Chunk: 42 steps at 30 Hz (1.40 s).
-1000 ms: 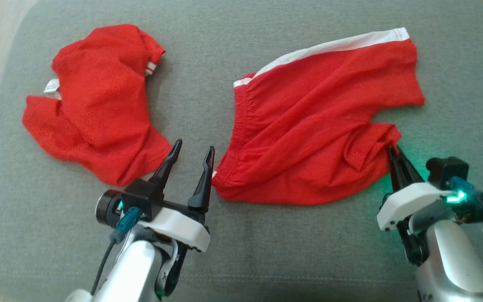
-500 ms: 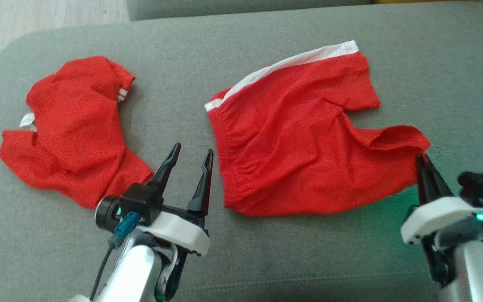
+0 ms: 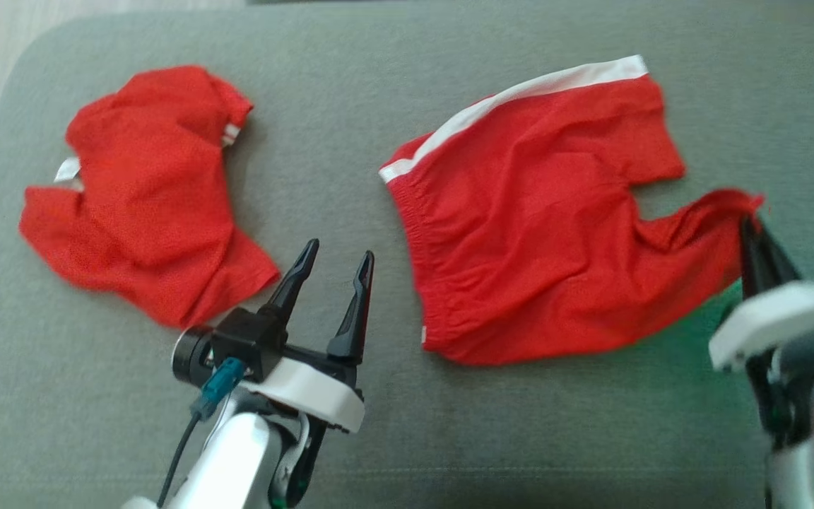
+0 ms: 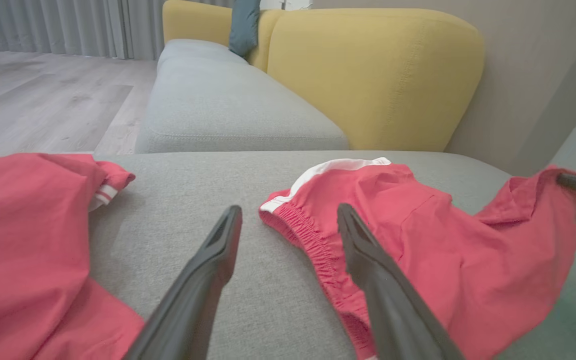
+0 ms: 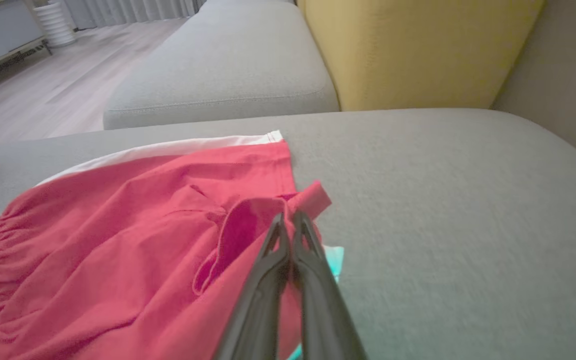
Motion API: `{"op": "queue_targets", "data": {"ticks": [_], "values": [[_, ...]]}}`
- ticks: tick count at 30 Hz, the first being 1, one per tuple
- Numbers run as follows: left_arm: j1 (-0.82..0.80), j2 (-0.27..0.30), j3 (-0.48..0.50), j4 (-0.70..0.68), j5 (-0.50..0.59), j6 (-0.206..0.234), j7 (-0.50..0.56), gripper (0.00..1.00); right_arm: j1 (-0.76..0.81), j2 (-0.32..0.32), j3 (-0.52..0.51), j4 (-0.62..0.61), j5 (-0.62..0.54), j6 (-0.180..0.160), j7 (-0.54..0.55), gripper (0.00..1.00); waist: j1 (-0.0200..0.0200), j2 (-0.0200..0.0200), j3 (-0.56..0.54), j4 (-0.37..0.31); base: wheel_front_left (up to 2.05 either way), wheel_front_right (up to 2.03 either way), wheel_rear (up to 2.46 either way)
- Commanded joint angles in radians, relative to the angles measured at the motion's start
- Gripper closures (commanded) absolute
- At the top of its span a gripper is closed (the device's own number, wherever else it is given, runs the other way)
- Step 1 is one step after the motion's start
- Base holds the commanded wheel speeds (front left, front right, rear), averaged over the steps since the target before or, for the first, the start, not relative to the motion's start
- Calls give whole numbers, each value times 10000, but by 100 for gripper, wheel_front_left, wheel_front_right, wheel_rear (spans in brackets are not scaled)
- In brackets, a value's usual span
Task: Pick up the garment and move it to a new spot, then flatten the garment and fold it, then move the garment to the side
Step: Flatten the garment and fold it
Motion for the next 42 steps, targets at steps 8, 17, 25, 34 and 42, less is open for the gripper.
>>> {"op": "queue_targets", "data": {"ticks": [8, 17, 25, 34, 42], "values": [[-793, -8, 124, -333, -179, -69, -122, 0, -2630, -53, -345, 1641, -1003, 67, 835, 100, 0, 0, 716, 940, 0, 0, 0], [-950, -9, 58, -274, -233, -30, -122, 0, -4230, -53, -1336, 4464, -2818, 67, 481, 0, 0, 0, 863, 1069, 0, 0, 0], [-866, -9, 116, -250, -149, -41, -122, 0, -4502, -53, -1653, 4904, -2926, 67, -730, 0, 0, 0, 493, 486, 0, 0, 0], [-550, -9, 124, -402, -279, 27, -122, 0, -3017, -53, -744, 3456, -938, 67, -2202, 0, 0, 0, -282, -249, 0, 0, 0], [-131, -9, 13, -353, -325, 10, -122, 0, -463, -53, 28, 1227, 852, 67, -3170, 0, 0, 0, -702, -705, 0, 0, 0]]}}
